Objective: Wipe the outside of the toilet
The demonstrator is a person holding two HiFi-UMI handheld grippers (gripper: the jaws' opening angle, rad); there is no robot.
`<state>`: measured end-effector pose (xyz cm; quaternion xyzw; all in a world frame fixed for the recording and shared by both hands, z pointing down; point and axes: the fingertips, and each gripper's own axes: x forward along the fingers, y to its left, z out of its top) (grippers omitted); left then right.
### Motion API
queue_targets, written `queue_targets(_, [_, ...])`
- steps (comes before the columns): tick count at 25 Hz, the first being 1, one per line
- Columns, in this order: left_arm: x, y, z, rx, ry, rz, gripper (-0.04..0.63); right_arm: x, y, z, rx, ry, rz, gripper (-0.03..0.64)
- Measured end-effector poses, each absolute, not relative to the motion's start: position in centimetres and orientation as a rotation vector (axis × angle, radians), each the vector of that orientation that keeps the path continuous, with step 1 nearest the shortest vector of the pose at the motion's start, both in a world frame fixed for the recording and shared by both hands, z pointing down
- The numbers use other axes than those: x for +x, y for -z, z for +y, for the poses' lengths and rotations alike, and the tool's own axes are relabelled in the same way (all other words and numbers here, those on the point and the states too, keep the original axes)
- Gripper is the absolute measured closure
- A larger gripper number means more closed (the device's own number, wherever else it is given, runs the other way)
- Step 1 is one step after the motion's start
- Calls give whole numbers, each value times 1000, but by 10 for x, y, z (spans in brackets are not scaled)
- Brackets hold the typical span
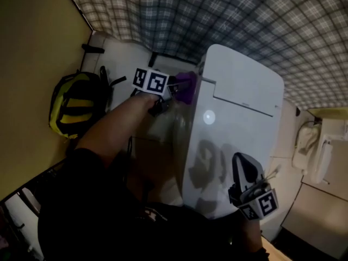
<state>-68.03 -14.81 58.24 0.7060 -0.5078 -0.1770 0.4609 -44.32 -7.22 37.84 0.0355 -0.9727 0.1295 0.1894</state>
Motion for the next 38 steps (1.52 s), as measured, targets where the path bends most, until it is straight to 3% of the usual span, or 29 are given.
queue_targets(8, [-688, -656, -175, 1573, 418, -1306, 503, -436, -387, -80, 120, -409, -2706, 620])
queue_targets(17, [-664, -820, -146, 1208, 242, -1348, 503, -434, -407, -97, 151, -451, -2714, 620])
queue_targets(21, [-652, -831, -123, 1166, 219, -1399, 503, -418, -409, -105, 180, -478, -2727, 620])
queue_targets(28, [-647, -744, -50, 1276, 106, -1444, 504, -378, -376, -105, 214, -466, -2843, 620])
queue_targets(33, [-649, -603, -11, 1387, 250, -1577, 504, -350, -346, -86, 186, -407, -2958, 620])
queue_targets(38, [-588, -464, 36, 1500, 433, -1710, 503, -304, -322, -64, 122, -322, -2975, 620])
